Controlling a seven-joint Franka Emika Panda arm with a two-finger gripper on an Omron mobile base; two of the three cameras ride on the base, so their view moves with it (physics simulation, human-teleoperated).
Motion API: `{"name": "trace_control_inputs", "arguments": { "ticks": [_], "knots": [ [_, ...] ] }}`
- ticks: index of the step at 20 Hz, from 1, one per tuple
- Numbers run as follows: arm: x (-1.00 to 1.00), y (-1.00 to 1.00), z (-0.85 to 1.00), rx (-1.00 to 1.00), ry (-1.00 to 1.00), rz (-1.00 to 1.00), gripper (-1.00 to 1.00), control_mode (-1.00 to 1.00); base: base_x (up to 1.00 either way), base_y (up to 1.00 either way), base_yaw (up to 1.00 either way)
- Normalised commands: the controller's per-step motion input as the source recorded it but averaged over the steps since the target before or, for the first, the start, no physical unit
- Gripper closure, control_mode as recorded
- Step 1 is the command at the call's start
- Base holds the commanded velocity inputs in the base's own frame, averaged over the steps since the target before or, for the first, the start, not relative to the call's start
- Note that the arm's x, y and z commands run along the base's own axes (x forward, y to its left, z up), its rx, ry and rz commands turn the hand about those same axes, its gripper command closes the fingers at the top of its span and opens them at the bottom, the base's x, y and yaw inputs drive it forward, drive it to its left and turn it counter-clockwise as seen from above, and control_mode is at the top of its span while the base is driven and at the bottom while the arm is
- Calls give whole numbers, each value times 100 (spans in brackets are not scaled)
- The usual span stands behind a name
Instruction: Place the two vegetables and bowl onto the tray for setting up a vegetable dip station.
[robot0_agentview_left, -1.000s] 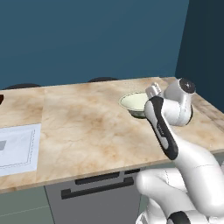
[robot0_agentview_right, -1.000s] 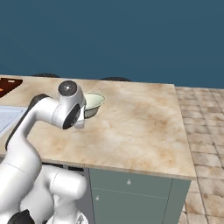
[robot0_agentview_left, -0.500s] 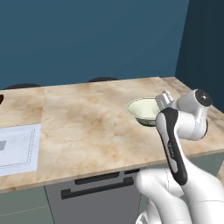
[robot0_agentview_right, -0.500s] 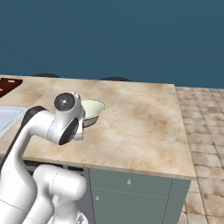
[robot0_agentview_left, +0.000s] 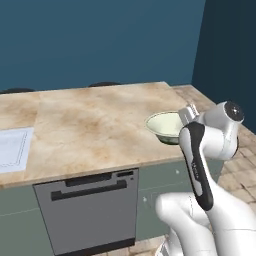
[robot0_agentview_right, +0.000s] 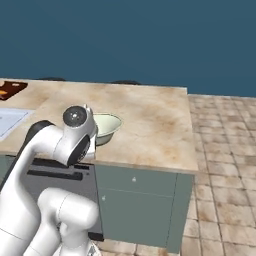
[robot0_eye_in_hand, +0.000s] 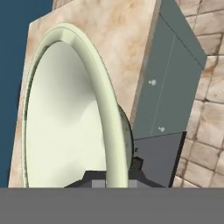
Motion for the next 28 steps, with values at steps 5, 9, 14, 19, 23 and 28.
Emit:
{"name": "trace_control_inputs", "arguments": {
  "ticks": [5, 9, 14, 19, 23, 28],
  "knots": [
    [0, 0, 0, 0, 0, 0, 100, 100, -73, -100, 4],
    [0, 0, 0, 0, 0, 0, 100, 100, -14, -100, 22],
    [0, 0, 0, 0, 0, 0, 100, 100, 11, -100, 37],
    [0, 0, 0, 0, 0, 0, 100, 100, 31, -98, 45],
    [0, 0, 0, 0, 0, 0, 100, 100, 45, -98, 49],
    [0, 0, 0, 0, 0, 0, 100, 100, 57, -93, 50]
  ]
}}
